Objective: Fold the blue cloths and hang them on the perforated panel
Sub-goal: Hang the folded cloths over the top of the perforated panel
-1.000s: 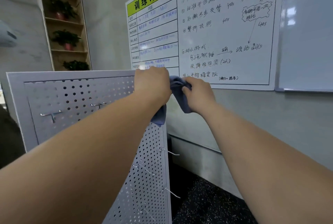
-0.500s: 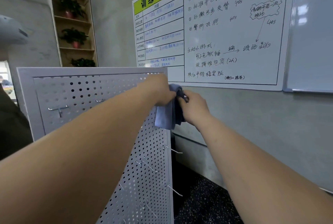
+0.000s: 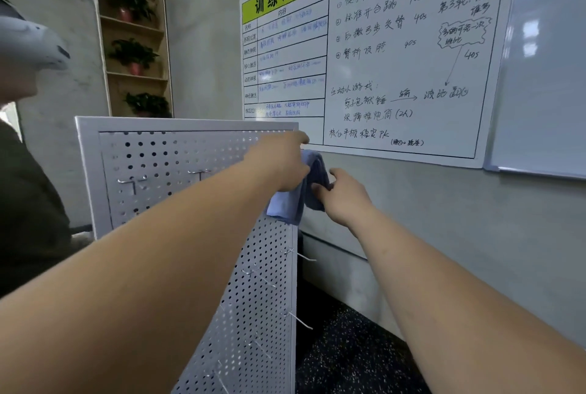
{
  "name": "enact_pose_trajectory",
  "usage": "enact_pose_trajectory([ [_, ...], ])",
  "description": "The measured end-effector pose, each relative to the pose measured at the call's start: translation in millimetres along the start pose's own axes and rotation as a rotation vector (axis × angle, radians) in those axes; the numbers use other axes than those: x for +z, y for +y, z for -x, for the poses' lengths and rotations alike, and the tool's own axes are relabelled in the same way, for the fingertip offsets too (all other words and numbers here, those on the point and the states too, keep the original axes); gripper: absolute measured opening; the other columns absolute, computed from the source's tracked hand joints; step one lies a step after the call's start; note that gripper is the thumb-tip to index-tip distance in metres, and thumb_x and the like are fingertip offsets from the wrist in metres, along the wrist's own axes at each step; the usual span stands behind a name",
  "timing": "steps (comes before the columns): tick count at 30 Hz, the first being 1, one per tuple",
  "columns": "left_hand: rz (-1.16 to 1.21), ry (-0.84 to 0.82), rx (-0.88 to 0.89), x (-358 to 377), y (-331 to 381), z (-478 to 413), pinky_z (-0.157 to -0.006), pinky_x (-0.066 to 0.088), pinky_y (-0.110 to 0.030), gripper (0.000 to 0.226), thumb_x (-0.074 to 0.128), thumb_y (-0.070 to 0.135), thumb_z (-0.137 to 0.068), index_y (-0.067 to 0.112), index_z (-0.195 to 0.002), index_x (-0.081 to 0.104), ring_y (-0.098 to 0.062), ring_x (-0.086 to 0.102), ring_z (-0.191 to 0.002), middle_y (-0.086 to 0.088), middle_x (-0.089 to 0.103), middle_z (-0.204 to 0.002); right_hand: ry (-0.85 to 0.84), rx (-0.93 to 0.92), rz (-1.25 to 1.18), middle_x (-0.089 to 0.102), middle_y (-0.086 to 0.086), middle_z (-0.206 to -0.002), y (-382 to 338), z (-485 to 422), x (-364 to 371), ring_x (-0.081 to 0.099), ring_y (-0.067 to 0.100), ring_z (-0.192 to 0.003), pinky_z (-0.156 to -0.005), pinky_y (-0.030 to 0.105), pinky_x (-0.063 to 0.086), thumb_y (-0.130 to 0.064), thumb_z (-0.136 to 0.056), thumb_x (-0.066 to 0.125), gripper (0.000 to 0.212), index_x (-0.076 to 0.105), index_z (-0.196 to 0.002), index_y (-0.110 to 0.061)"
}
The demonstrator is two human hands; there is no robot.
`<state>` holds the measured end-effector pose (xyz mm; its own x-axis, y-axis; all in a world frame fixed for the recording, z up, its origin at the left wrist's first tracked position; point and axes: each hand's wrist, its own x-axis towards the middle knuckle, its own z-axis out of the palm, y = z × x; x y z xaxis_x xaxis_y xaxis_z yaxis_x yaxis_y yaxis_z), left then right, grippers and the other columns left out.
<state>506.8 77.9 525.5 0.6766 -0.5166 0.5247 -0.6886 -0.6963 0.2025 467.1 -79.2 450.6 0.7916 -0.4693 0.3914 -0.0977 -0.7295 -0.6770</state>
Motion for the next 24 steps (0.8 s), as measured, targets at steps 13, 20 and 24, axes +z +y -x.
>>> enact_pose_trajectory([
  [13,0.05,0.261,0.245,2.6,-16.9,161.2,-0.105,0.048,-0.051,0.053,0.078,0.029,-0.089,0.019,-0.14,0.066,-0.034,0.053,-0.13,-0.006,0.065,-0.135,-0.045,0.003,0.019,0.058,0.007,-0.153,-29.9,132.6,2.6,0.056,0.033,-0.138,-0.11,0.041,0.049,-0.04,-0.102,0.065,0.063,0.044,-0.159,-0.025],
  [20,0.104,0.215,0.18,30.0,-33.4,263.9,-0.103,0.049,-0.049,0.05,0.071,0.034,-0.094,0.027,-0.143,0.062,-0.029,0.052,-0.127,-0.001,0.063,-0.135,-0.15,-0.067,0.078,0.062,0.002,-0.15,-16.6,216.3,38.4,0.059,0.029,-0.137,-0.11,0.039,0.049,-0.043,-0.1,0.066,0.061,0.047,-0.156,-0.03],
  [24,0.159,0.092,0.047,60.3,-51.9,324.8,-0.111,0.045,-0.045,0.053,0.07,0.038,-0.098,0.031,-0.149,0.056,-0.024,0.048,-0.133,0.002,0.06,-0.141,-0.266,-0.018,0.065,0.061,-0.003,-0.151,14.0,260.6,74.5,0.06,0.022,-0.136,-0.113,0.044,0.05,-0.074,-0.085,0.057,0.08,0.045,-0.155,-0.036],
])
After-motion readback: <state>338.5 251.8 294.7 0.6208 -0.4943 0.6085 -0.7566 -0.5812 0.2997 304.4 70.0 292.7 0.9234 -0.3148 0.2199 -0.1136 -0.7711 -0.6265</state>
